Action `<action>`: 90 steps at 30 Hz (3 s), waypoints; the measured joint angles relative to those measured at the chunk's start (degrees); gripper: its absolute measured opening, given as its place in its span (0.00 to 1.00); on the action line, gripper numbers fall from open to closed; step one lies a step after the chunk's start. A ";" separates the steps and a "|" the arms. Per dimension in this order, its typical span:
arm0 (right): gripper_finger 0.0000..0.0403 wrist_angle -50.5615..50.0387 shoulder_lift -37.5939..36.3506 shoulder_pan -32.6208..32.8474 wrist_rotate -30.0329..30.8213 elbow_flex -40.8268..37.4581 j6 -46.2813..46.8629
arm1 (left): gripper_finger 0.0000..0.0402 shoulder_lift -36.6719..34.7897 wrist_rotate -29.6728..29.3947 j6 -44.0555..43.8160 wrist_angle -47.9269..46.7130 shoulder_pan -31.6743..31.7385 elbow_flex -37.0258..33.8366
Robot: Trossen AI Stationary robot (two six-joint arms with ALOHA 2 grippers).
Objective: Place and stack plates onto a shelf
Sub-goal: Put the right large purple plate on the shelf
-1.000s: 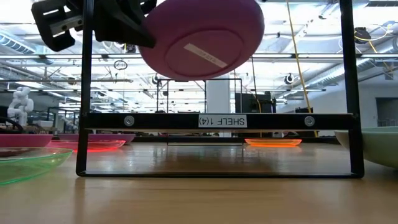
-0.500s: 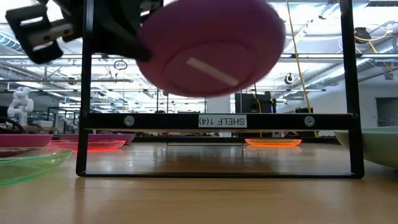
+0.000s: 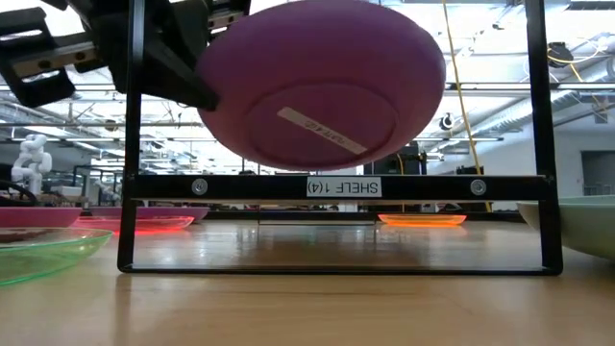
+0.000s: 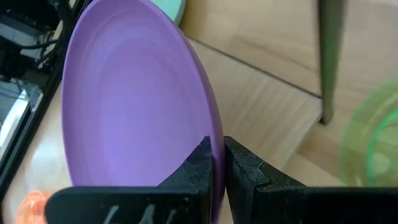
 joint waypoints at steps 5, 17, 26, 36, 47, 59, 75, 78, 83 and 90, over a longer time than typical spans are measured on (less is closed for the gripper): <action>0.40 0.02 0.00 0.00 0.00 0.00 0.00 | 0.07 1.37 3.10 -0.14 0.60 -0.19 0.00; 0.40 0.39 0.00 0.00 0.00 0.02 0.00 | 0.07 5.51 2.65 -1.15 5.67 -0.12 0.13; 0.40 0.39 0.00 0.00 -0.02 0.02 0.02 | 0.18 5.53 2.49 -3.97 5.52 -0.11 0.03; 0.40 0.39 0.00 0.00 -0.02 0.02 0.02 | 0.29 5.55 0.48 -5.92 5.61 -0.14 0.02; 0.40 -0.22 0.00 0.00 -0.07 0.02 0.49 | 0.29 4.98 -0.64 -9.45 3.73 -0.10 0.02; 0.40 -1.31 0.00 0.00 -0.06 0.02 1.53 | 0.29 5.19 -2.59 -11.98 -2.80 0.20 -0.14; 0.40 -1.32 0.00 0.00 -0.05 0.02 1.49 | 0.29 5.09 -5.10 -10.29 -3.13 0.69 -0.09; 0.40 -1.33 0.00 0.00 -0.04 0.02 1.44 | 0.29 5.09 -5.05 -10.29 -2.82 0.60 -0.09; 0.40 -1.36 0.00 0.00 -0.04 0.02 1.42 | 0.29 5.07 -5.24 -10.38 -2.94 0.56 -0.09; 0.40 -1.40 0.00 0.00 -0.04 0.02 1.42 | 0.29 4.16 -11.43 -9.87 -3.27 -1.38 0.02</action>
